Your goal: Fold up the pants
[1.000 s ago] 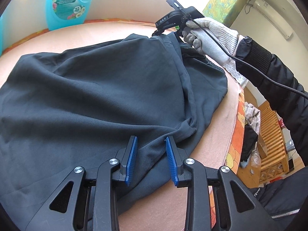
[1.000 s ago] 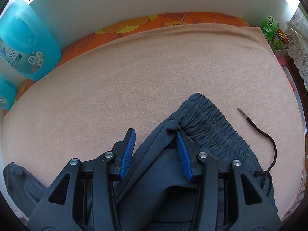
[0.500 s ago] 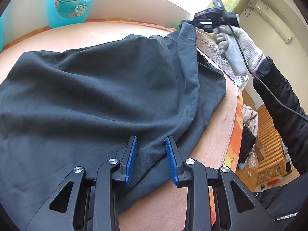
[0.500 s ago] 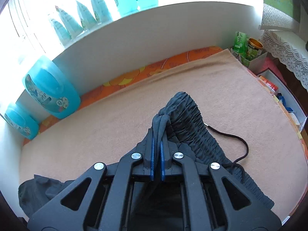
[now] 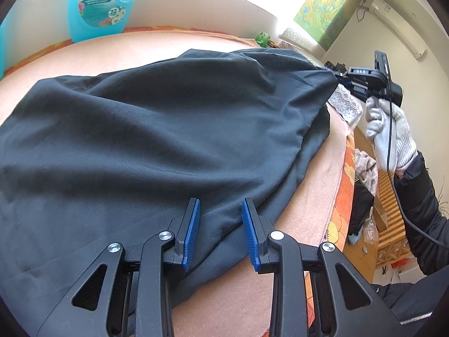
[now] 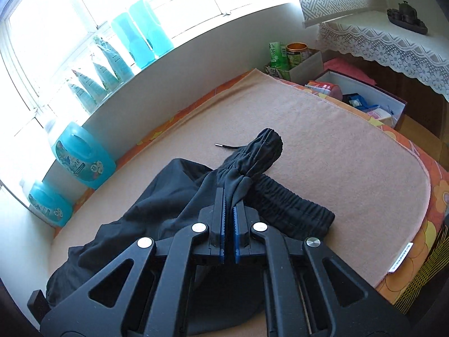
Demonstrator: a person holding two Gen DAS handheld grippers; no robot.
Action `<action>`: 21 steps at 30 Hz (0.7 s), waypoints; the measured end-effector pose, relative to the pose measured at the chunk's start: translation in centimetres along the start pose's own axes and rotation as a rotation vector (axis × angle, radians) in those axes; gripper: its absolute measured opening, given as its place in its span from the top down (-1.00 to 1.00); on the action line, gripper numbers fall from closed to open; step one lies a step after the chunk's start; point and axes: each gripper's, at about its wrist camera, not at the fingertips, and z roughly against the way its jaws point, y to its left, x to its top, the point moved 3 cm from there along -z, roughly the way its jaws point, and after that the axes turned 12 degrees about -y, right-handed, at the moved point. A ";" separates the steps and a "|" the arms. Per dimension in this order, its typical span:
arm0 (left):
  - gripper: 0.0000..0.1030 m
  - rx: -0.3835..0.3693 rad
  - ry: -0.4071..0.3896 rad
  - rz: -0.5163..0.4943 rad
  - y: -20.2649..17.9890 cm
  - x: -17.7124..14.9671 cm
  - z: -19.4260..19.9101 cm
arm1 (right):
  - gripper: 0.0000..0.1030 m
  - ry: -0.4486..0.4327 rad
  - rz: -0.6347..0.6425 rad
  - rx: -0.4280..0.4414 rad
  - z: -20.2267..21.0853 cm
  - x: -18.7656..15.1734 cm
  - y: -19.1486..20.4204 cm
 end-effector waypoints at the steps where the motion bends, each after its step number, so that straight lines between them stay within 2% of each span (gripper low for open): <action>1: 0.44 0.000 0.002 0.000 0.0 0.0 0.0 | 0.90 0.025 0.003 -0.013 -0.2 -1.1 -0.7; 5: 0.44 0.005 0.012 -0.001 0.0 0.0 0.0 | 0.90 0.143 0.017 0.012 -0.4 -4.6 -2.2; 8: 0.44 0.008 0.015 0.008 0.0 0.1 -0.1 | 0.79 0.146 0.019 0.034 0.6 -5.0 -2.7; 12: 0.44 0.014 0.017 0.003 -0.2 0.1 -0.2 | 0.54 0.054 0.071 0.033 2.4 -1.7 -2.9; 14: 0.44 0.014 0.016 0.003 -0.2 0.1 -0.2 | 0.24 0.025 0.090 0.051 2.4 0.5 -2.6; 16: 0.44 0.012 0.015 0.009 -0.2 0.1 -0.2 | 0.10 0.039 0.118 0.091 1.0 2.5 -2.0; 20: 0.44 0.015 0.016 0.007 -0.2 0.2 -0.2 | 0.06 0.137 0.137 0.138 -4.3 4.1 -1.3; 21: 0.44 0.019 0.016 0.006 -0.2 0.2 -0.2 | 0.05 0.150 0.152 0.120 -5.8 4.1 -1.3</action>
